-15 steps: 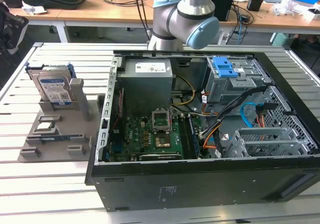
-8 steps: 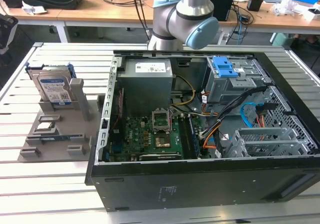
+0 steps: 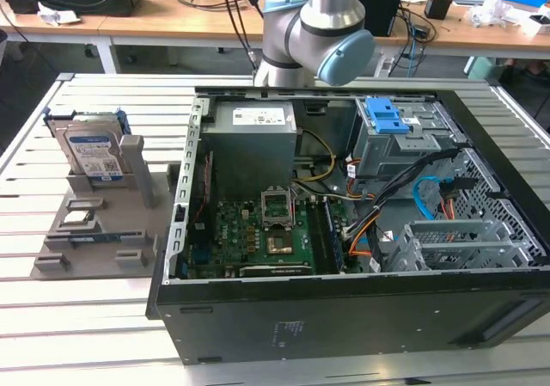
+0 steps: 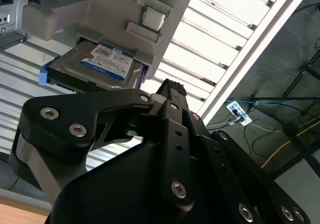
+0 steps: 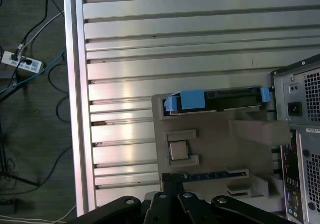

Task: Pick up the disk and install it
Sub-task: 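Reach for the disk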

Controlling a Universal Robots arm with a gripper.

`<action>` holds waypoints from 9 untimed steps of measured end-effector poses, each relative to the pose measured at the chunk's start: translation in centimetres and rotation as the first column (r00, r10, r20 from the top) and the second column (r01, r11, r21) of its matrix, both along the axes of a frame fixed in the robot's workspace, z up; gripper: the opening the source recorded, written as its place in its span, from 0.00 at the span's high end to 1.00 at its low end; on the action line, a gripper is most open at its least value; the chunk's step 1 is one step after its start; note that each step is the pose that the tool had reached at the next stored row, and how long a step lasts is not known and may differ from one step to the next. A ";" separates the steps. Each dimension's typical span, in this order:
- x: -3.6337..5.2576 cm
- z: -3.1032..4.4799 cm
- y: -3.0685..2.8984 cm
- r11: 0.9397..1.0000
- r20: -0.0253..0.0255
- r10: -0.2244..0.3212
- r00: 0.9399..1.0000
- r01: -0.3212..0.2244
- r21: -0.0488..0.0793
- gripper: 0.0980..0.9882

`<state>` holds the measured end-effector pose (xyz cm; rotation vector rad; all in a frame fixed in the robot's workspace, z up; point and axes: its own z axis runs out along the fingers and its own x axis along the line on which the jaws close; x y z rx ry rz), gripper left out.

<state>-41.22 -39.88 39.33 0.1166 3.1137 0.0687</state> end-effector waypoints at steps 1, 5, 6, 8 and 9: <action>-0.20 0.00 0.00 1.000 0.000 0.000 1.000 0.000 0.000 0.99; -1.91 0.00 0.00 1.000 0.000 0.000 1.000 0.000 0.000 0.99; -2.10 -0.01 0.00 1.000 0.000 0.000 1.000 0.000 0.000 0.99; -2.66 -0.01 0.00 1.000 0.000 0.000 1.000 0.000 0.000 0.99; -3.22 -0.01 0.00 1.000 0.000 0.000 1.000 0.000 0.000 0.99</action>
